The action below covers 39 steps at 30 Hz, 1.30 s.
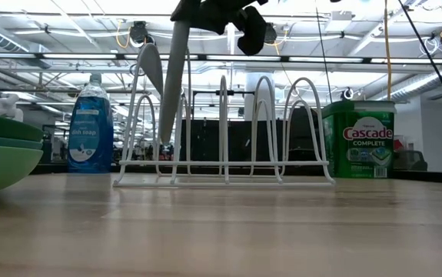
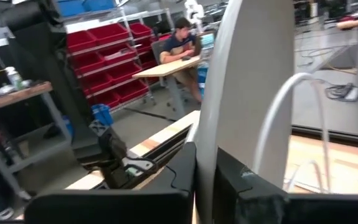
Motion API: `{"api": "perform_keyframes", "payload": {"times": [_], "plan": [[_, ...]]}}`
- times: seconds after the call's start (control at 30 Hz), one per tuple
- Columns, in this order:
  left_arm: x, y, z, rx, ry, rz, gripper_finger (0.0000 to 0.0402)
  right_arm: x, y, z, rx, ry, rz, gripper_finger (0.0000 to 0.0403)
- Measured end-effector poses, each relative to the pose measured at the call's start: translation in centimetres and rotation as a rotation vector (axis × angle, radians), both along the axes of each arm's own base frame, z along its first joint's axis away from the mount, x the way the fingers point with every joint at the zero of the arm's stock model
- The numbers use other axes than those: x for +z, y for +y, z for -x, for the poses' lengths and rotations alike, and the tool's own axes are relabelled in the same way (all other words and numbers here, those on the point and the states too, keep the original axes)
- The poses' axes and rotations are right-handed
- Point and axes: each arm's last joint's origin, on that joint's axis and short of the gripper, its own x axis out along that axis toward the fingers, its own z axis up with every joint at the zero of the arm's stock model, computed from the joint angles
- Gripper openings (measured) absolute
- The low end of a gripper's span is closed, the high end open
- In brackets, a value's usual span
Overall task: Sort dishes
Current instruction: Put the gray plate into the dish rack, then put the green plate into the dish rack
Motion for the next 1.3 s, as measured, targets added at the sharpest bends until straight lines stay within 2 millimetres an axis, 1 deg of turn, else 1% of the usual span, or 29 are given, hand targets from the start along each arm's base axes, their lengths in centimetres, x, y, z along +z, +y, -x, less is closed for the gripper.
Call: {"api": "perform_keyframes", "payload": {"times": [0.3, 0.5, 0.73, 0.8, 0.93, 1.07, 1.2, 1.23, 1.3], "plan": [[0.0, 0.0, 0.0, -0.001, 0.000, 0.001, 0.0123, 0.0, 0.2, -0.1, 0.079, 0.022, 0.028, 0.0064], [0.0, 0.0, 0.0, -0.004, 0.001, 0.002, 0.0123, 0.0, 0.1, -0.2, 0.083, 0.038, 0.055, 0.0102], [-0.1, -0.1, -0.1, -0.015, 0.004, 0.022, 0.0123, 0.6, 0.4, 0.0, 0.087, 0.056, 0.130, 0.0143], [-0.5, -0.2, -0.2, -0.017, 0.029, 0.025, 0.0123, 1.3, 0.6, 0.2, 0.110, 0.051, 0.156, 0.0152], [-2.3, -0.6, -0.5, 0.034, 0.126, 0.017, 0.0123, 2.7, 1.3, 0.7, 0.223, 0.038, 0.237, 0.0165], [-5.3, -1.4, -1.5, 0.122, 0.245, 0.007, 0.0123, 3.8, 2.4, 1.2, 0.384, 0.053, 0.389, 0.0169], [-8.3, -3.5, -3.0, 0.125, 0.289, 0.016, 0.0123, 4.0, 4.0, 1.5, 0.585, 0.072, 0.565, 0.0163], [-9.1, -4.1, -3.2, 0.114, 0.304, 0.035, 0.0123, 4.0, 4.4, 1.5, 0.617, 0.085, 0.598, 0.0161], [-11.2, -4.9, -3.7, 0.087, 0.388, 0.074, 0.0123, 4.4, 5.2, 1.5, 0.655, 0.117, 0.656, 0.0156]]}}
